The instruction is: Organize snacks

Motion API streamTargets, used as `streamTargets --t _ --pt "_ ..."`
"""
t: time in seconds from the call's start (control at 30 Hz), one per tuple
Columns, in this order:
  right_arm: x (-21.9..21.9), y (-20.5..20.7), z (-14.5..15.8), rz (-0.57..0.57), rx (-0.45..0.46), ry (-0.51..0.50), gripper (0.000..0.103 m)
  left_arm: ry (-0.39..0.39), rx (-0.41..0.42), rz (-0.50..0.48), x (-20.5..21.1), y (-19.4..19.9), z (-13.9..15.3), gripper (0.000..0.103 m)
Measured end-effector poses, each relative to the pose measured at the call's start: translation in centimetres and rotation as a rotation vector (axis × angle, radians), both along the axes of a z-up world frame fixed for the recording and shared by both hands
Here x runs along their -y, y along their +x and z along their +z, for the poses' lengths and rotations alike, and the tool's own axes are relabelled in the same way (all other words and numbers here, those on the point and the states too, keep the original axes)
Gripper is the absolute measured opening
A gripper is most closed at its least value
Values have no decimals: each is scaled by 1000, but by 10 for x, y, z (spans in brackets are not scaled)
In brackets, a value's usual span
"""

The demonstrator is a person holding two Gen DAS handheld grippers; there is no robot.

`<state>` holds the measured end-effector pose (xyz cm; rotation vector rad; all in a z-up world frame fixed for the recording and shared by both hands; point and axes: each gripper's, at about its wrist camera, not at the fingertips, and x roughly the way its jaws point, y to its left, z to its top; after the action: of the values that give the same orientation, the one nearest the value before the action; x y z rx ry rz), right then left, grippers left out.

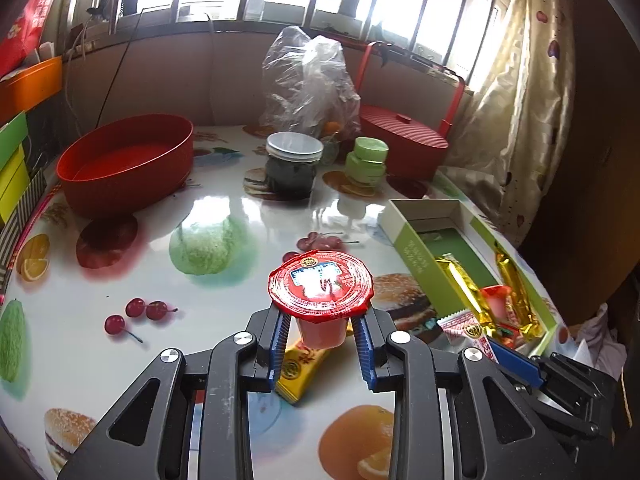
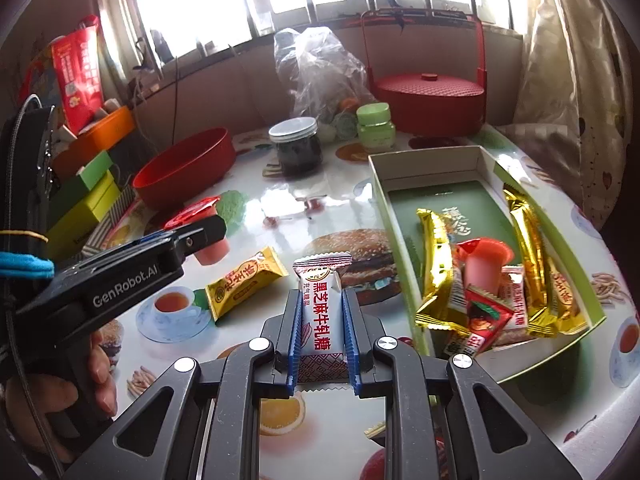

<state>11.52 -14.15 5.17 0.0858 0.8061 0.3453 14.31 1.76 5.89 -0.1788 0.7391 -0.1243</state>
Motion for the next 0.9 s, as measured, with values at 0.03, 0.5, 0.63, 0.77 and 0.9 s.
streamTargets --t 0.03,0.5,0.63,0.77,0.9 --pt "2 -1 2 -4 5 1 18 0 2 -5 2 -1 2 31" --pt "38 -8 17 -76 40 12 18 8 27 -97 40 -4 17 31" --pt "49 -9 20 -102 44 14 18 5 30 -125 50 -3 19 31" --pt "61 -9 21 -126 47 16 18 7 31 -152 62 -1 21 31" --pt "74 -8 21 -151 49 18 18 5 28 -180 74 4 21 31"
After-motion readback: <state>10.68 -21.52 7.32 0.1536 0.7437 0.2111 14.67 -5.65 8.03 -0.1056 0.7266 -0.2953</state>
